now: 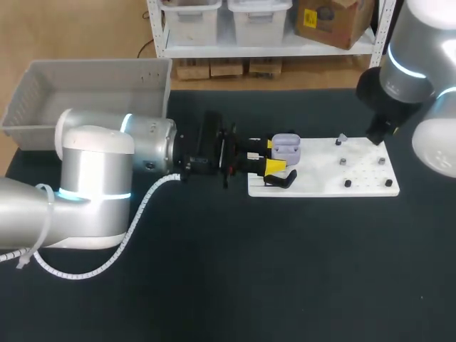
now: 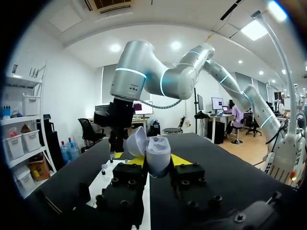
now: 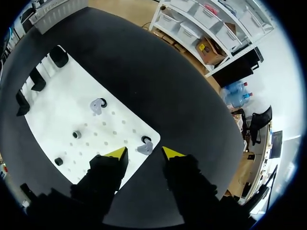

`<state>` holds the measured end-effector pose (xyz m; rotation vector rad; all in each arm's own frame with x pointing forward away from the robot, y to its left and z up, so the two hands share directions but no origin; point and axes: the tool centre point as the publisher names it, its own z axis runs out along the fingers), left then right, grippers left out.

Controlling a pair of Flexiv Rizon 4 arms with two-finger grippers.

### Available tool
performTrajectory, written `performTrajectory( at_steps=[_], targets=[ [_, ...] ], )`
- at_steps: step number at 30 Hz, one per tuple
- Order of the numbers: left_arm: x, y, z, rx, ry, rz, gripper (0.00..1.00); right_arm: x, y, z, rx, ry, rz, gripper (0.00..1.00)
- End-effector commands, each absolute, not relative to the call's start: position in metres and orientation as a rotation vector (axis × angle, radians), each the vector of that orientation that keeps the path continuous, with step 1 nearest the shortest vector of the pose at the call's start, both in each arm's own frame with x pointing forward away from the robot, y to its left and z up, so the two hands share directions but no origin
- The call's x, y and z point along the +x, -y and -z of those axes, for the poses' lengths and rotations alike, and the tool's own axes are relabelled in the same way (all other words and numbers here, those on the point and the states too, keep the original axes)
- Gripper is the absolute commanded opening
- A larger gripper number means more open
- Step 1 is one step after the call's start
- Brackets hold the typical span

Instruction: Pick up each earbud case from the left stands, insert the matching earbuds, close the lid, and place the case in the box.

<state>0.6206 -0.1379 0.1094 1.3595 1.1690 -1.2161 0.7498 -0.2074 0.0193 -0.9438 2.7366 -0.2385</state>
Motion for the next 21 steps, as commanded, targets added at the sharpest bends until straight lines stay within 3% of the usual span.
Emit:
performTrajectory(
  at_steps=[1,12,21],
  targets=[
    [0.6193,0.1382,-0.1087,1.355,-1.168,1.211,0.00,0.7536,0.2064,-0.0164,-0.944,-2.744,0.237,0.42],
    [0.6193,0.1382,-0.1087,1.355,-1.168,1.211,0.00,0.7575,0.2072,-0.0116,-0.934,-2.755,0.231,0.35],
    [0.6193,0.1382,-0.1087,1.355,-1.168,1.211,0.00,0.7588,0.2085,-0.0100,-0.928,-2.762,0.229,0.22]
  ],
)
